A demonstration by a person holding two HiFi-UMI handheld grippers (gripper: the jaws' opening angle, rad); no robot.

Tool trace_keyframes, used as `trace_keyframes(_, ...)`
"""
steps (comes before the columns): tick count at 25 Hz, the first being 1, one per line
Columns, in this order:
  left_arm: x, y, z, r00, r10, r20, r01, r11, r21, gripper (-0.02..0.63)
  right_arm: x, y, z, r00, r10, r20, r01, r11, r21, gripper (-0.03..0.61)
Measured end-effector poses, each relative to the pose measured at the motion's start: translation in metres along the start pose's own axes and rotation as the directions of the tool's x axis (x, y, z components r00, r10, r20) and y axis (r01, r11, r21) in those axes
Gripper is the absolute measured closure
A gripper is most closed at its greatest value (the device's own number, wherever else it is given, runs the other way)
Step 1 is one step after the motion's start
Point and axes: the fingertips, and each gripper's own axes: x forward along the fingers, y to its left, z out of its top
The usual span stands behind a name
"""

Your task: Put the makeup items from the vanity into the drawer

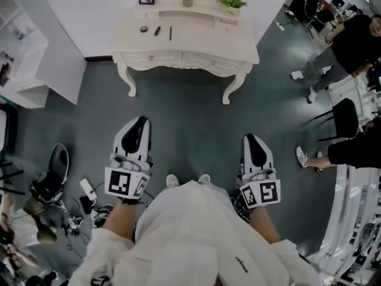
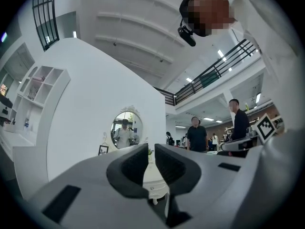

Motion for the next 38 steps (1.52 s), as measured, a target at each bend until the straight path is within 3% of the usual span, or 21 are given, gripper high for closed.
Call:
trace_keyframes(2,-0.001,0.006,-0.001,0.999,-0.032,0.005,0.032,0.999,-0.002,0.537,0.008,0.014,-0.003,1.0,0.019,-0.012,-0.019,1.0,0.004,0.457)
trace_keyframes(5,0.0,0.015,0.002,0.997,-0.068,0.034,0.069,0.997,-0.022,0.321,0.019,0.031,-0.005,0.999,0.031,-0.018,-0.031,0.999,-0.007,0.3)
trace_keyframes(6,0.0,0.019,0.003,0.997,-0.07,0.045,0.071,0.997,-0.031,0.294,0.022,0.036,-0.004,0.999,0.034,-0.014,-0.034,0.999,-0.022,0.273)
trace_keyframes(7,0.0,0.022,0.003,0.996,-0.069,0.052,0.071,0.997,-0.037,0.282,0.025,0.041,-0.002,0.999,0.038,-0.009,-0.038,0.999,-0.038,0.226)
trace_keyframes(11,0.004,0.032,0.003,0.996,-0.067,0.064,0.07,0.996,-0.052,0.251,0.035,0.047,0.005,0.999,0.043,0.016,-0.042,0.996,-0.084,0.162)
trace_keyframes(16,0.019,0.032,-0.001,0.996,-0.067,0.055,0.069,0.997,-0.036,0.212,0.049,0.038,0.002,0.998,0.054,0.012,-0.054,0.997,-0.048,0.097)
trace_keyframes(21,0.041,0.027,-0.005,0.995,-0.077,0.059,0.077,0.997,0.004,0.209,0.073,0.029,-0.005,0.996,0.089,-0.002,-0.089,0.995,-0.053,0.086)
trace_keyframes(26,0.073,0.032,-0.016,0.999,-0.04,0.033,0.041,0.998,-0.04,0.209,0.101,0.006,0.0,0.993,0.119,0.019,-0.118,0.992,-0.039,0.086)
trace_keyframes(38,0.209,0.036,-0.036,0.999,0.034,-0.015,-0.034,0.999,-0.022,0.212,0.207,-0.095,0.001,0.977,0.213,0.023,-0.213,0.977,0.027,0.087)
